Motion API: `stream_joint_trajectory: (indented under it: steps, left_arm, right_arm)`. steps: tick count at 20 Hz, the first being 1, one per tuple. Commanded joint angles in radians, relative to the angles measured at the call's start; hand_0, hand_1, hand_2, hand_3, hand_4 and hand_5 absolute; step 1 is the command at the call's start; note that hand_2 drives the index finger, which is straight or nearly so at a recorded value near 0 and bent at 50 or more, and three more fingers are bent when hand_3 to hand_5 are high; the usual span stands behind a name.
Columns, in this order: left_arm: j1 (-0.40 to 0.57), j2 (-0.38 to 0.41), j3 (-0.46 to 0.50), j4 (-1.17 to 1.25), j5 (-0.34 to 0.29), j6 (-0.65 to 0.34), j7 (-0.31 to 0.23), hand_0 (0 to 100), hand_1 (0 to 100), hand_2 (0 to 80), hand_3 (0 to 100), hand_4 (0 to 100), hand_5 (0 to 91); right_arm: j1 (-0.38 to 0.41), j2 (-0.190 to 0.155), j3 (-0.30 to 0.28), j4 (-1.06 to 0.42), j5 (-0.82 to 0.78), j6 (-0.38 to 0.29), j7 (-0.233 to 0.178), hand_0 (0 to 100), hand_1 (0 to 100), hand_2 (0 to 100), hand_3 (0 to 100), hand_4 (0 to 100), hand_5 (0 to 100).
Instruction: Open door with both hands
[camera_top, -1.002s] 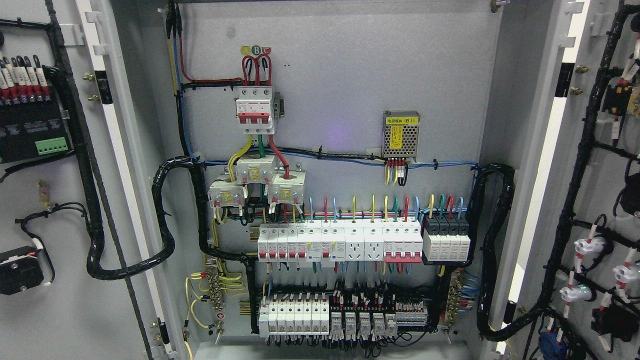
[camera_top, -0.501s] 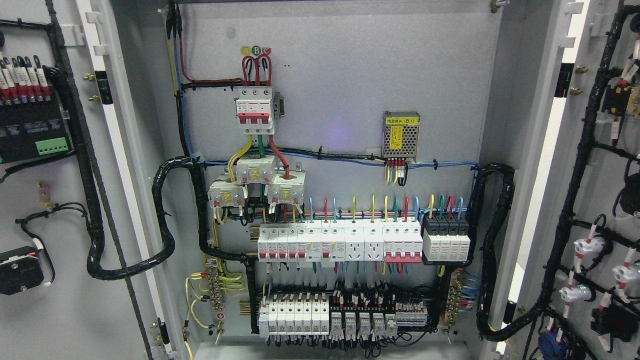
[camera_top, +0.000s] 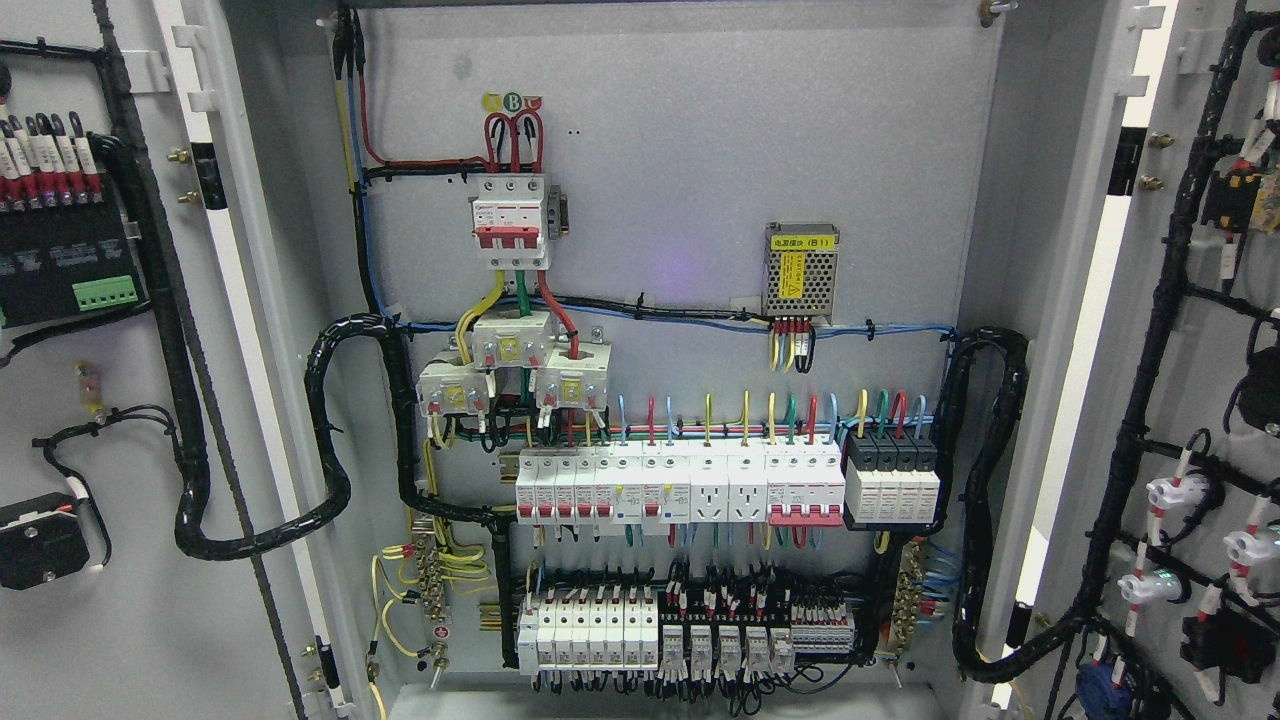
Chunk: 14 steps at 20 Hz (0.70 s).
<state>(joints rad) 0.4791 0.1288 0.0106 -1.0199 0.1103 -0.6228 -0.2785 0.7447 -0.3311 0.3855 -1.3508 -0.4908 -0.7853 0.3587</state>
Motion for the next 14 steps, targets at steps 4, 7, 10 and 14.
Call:
stream_joint_trajectory:
  steps: [4,7,10,14]
  left_arm:
    - [-0.149,-0.101,0.029,0.688,-0.058,-0.003,-0.001,0,0,0.0,0,0,0.0]
    - [-0.209,-0.115,0.035,0.832,-0.06,0.0,0.001,0,0,0.0,0,0,0.0]
    - [-0.273,-0.133,0.035,0.987,-0.058,0.003,0.005,0,0,0.0,0,0,0.0]
    - [-0.338,-0.153,0.038,1.095,-0.058,0.092,0.007,0,0,0.0,0,0,0.0]
  right_arm:
    - [-0.079,0.113,0.02,0.635,0.001,-0.163,-0.003,38,0,0,0,0,0]
    - [-0.197,0.187,-0.016,0.893,0.003,-0.158,-0.004,38,0,0,0,0,0]
    - [-0.321,0.26,-0.06,1.143,0.004,-0.141,-0.009,38,0,0,0,0,0]
    - [-0.38,0.296,-0.105,1.233,0.006,-0.048,-0.014,38,0,0,0,0,0]
